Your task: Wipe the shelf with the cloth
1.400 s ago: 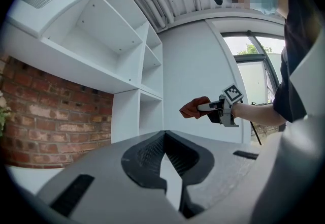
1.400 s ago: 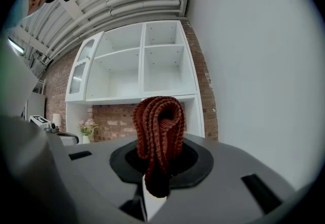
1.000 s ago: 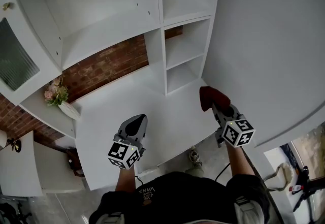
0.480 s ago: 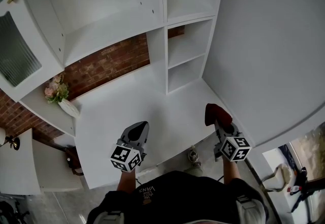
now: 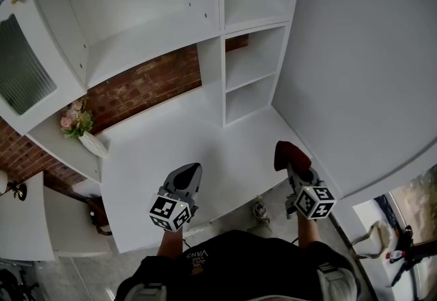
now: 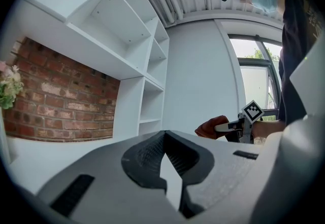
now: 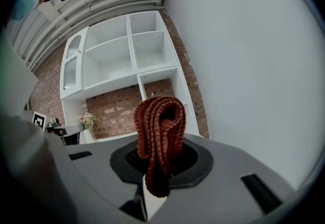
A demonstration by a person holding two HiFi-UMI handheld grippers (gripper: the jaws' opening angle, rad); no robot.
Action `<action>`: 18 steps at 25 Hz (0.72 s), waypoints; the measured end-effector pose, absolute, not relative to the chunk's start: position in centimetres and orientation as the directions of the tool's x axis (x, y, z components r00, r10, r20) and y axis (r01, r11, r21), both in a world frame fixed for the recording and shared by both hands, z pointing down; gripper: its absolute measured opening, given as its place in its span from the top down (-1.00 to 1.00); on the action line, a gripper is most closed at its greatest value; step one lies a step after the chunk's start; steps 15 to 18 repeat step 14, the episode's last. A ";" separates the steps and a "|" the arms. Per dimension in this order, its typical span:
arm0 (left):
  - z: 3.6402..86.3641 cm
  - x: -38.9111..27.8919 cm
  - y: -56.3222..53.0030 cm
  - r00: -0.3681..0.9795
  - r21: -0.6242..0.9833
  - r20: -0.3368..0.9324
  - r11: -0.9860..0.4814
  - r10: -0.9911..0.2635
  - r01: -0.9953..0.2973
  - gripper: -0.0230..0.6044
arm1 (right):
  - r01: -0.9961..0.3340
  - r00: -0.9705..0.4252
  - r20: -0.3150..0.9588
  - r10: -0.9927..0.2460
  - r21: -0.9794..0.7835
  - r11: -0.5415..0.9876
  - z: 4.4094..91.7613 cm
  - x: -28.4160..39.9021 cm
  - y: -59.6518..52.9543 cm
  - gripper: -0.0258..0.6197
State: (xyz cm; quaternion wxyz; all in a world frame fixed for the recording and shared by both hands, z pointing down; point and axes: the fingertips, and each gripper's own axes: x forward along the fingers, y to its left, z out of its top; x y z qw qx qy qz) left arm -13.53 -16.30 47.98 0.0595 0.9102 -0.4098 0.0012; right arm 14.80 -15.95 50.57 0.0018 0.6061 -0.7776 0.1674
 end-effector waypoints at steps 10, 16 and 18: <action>47.8 -12.7 -16.2 0.665 0.105 0.046 -0.659 -0.745 -0.745 0.91 | -0.938 -0.278 0.185 -0.943 -0.264 0.225 50.0 14.6 -16.3 0.72; 47.9 -12.5 -16.3 0.663 0.106 0.047 -0.657 -0.747 -0.747 0.91 | -0.936 -0.284 0.177 -0.942 -0.265 0.233 49.8 14.5 -16.6 0.72; 47.9 -12.5 -16.3 0.663 0.106 0.047 -0.657 -0.747 -0.747 0.91 | -0.936 -0.284 0.177 -0.942 -0.265 0.233 49.8 14.5 -16.6 0.72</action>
